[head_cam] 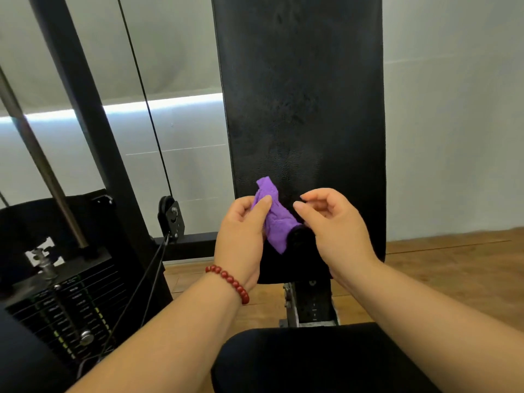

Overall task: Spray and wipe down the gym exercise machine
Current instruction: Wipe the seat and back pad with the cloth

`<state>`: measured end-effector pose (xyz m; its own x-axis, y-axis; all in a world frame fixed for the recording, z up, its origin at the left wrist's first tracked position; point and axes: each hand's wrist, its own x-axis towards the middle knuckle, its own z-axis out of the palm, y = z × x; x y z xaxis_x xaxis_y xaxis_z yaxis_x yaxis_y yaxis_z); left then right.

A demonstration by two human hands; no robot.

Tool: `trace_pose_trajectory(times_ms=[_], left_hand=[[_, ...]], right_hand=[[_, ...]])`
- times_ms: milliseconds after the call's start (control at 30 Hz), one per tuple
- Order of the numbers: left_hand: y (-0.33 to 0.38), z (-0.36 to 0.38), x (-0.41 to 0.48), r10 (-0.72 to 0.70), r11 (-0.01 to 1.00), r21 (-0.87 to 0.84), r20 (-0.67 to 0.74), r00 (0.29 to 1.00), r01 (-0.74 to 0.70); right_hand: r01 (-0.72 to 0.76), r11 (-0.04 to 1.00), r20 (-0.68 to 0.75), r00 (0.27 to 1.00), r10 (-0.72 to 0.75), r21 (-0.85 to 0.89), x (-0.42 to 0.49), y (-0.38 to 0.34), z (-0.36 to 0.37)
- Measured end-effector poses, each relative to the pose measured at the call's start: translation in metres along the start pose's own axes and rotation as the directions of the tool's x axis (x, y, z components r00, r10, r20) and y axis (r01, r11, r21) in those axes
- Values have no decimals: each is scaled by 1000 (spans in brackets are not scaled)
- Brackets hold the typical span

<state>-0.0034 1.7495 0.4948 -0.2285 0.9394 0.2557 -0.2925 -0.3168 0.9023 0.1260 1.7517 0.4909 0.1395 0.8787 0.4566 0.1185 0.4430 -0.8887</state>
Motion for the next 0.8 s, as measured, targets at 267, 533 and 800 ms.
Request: trace_pose_trajectory(times_ms=[267, 533, 800], left_hand=[[40, 8, 38, 465, 707, 594, 20, 885, -385], [71, 17, 105, 672, -74, 775, 504, 543, -628], [39, 13, 122, 637, -456, 665, 708, 305, -592]], right_hand=[[622, 496, 190, 719, -668, -606, 76, 2, -14], [677, 73, 398, 512, -761, -732, 116, 21, -30], [678, 78, 387, 507, -770, -731, 118, 27, -29]])
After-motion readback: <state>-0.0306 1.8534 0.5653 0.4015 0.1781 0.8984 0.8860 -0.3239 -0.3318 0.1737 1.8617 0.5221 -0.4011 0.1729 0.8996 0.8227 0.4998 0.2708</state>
